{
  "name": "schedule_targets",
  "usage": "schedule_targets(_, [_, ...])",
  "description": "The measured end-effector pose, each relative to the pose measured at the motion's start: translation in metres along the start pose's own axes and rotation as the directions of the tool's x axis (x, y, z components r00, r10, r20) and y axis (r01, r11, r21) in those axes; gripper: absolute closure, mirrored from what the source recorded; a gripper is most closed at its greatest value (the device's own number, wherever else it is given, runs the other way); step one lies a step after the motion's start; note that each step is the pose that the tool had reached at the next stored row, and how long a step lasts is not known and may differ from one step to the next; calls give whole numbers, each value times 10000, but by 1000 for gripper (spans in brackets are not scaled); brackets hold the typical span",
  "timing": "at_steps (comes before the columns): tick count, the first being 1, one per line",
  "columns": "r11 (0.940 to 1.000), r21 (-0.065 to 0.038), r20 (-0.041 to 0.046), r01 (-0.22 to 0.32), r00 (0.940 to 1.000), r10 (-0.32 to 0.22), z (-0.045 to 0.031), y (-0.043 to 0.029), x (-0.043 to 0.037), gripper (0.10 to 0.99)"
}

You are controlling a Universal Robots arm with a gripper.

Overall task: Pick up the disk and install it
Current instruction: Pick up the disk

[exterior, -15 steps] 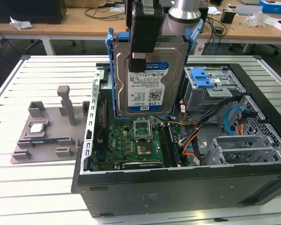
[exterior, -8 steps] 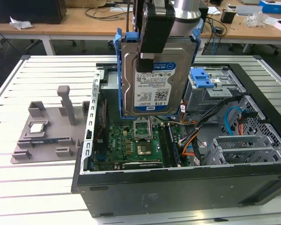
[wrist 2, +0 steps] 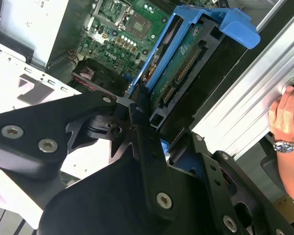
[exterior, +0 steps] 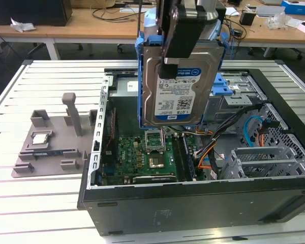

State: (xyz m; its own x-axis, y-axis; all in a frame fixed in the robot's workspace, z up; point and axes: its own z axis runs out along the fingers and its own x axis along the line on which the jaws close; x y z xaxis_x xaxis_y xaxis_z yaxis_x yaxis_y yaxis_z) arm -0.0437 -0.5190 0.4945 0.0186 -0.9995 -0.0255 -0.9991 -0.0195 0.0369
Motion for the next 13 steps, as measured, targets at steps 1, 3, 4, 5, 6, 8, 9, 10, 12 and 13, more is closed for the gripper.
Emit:
schedule_targets(1, [10000, 0, -1, 0, 10000, 0, -1, -22, 0, 718])
schedule_targets(3, [10000, 0, 0, 0, 10000, 0, -1, -46, 1, 718])
schedule_targets(4, [10000, 0, 0, -1, 10000, 1, -1, -57, 1, 718])
schedule_targets(5, [10000, 0, -1, -1, 10000, 1, -1, -67, 1, 718])
schedule_targets(6, [10000, 0, 0, -1, 10000, 1, -1, -78, 1, 718])
schedule_targets(8, [10000, 0, 0, -1, 10000, 1, -2, -110, 2, 718])
schedule_targets(9, [10000, 0, 0, 0, 10000, 0, -2, -123, 2, 718])
schedule_targets(10, [10000, 0, 0, 0, 10000, 0, -2, -133, 3, 718])
schedule_targets(12, [10000, 0, 0, 0, 10000, 0, -2, -178, 3, 718])
schedule_targets(13, [10000, 0, -1, 0, 10000, 0, -3, -195, 3, 718])
